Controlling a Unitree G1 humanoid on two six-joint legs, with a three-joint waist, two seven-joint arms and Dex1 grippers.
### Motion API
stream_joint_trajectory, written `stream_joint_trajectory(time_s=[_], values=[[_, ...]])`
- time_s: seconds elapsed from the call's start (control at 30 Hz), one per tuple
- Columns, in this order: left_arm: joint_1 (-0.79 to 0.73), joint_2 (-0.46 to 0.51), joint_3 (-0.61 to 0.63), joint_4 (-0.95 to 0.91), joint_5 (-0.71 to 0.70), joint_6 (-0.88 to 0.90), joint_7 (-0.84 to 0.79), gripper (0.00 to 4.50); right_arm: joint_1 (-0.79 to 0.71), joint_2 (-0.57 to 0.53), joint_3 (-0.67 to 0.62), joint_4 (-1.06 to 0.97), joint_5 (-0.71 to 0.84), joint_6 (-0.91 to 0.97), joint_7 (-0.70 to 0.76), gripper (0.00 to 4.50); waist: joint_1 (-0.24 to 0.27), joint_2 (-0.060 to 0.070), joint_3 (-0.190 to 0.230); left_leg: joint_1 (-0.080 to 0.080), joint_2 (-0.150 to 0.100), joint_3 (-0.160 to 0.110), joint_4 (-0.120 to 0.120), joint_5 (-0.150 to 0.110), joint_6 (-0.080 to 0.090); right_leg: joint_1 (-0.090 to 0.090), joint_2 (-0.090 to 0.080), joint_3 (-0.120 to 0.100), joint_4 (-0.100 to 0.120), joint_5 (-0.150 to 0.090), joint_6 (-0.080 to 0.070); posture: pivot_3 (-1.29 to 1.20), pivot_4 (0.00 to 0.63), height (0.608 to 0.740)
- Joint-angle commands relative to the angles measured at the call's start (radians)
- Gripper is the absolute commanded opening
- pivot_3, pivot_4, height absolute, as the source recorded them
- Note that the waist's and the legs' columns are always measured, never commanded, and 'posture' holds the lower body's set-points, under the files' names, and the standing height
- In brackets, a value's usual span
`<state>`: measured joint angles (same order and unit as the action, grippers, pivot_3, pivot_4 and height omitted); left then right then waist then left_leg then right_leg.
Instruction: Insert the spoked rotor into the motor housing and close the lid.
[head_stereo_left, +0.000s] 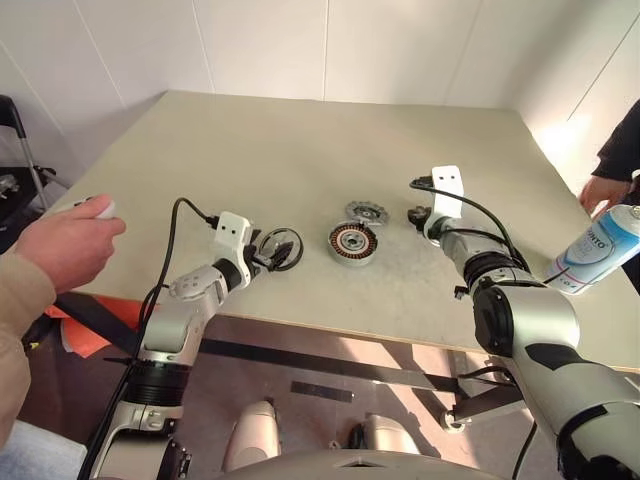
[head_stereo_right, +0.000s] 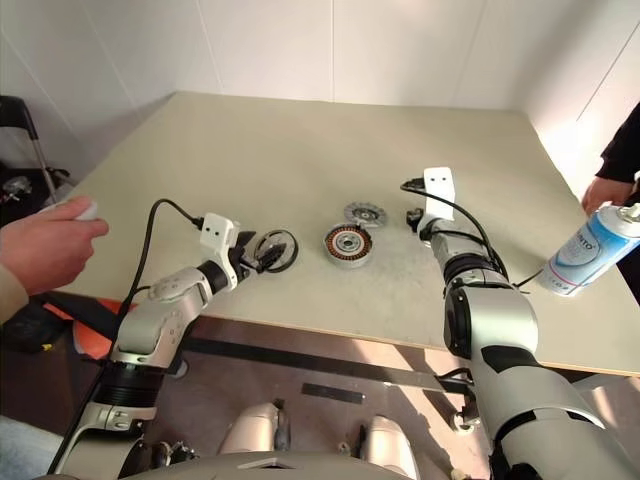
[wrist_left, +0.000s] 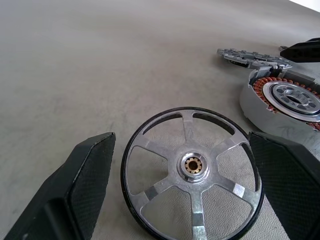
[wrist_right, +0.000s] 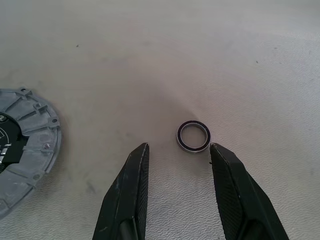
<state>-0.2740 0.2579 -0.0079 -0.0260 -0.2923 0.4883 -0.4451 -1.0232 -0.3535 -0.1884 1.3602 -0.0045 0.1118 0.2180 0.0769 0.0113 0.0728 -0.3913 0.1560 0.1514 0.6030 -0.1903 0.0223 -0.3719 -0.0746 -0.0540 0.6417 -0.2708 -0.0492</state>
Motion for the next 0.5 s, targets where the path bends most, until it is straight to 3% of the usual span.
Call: stream_joint_trajectory(time_s=[0.03,0.5], values=[[-0.008,0.008,0.005,-0.045,0.002,-0.003,0.002,4.50,-0.011,-0.005,-0.013,-0.008,-0.004,-0.005,-0.017,2.13,0.000,0.000,0.000,0.000,0.000,0.000,0.000,0.000,0.000,0.000,0.000,0.000,0.000,0.000,0.000,0.00,0.000,0.740],[-0.008,0.002,-0.005,-0.049,0.004,0.000,0.002,4.50,-0.028,-0.016,-0.071,-0.006,0.011,0.014,-0.043,2.13,0.000,0.000,0.000,0.000,0.000,0.000,0.000,0.000,0.000,0.000,0.000,0.000,0.000,0.000,0.000,0.00,0.000,0.740]])
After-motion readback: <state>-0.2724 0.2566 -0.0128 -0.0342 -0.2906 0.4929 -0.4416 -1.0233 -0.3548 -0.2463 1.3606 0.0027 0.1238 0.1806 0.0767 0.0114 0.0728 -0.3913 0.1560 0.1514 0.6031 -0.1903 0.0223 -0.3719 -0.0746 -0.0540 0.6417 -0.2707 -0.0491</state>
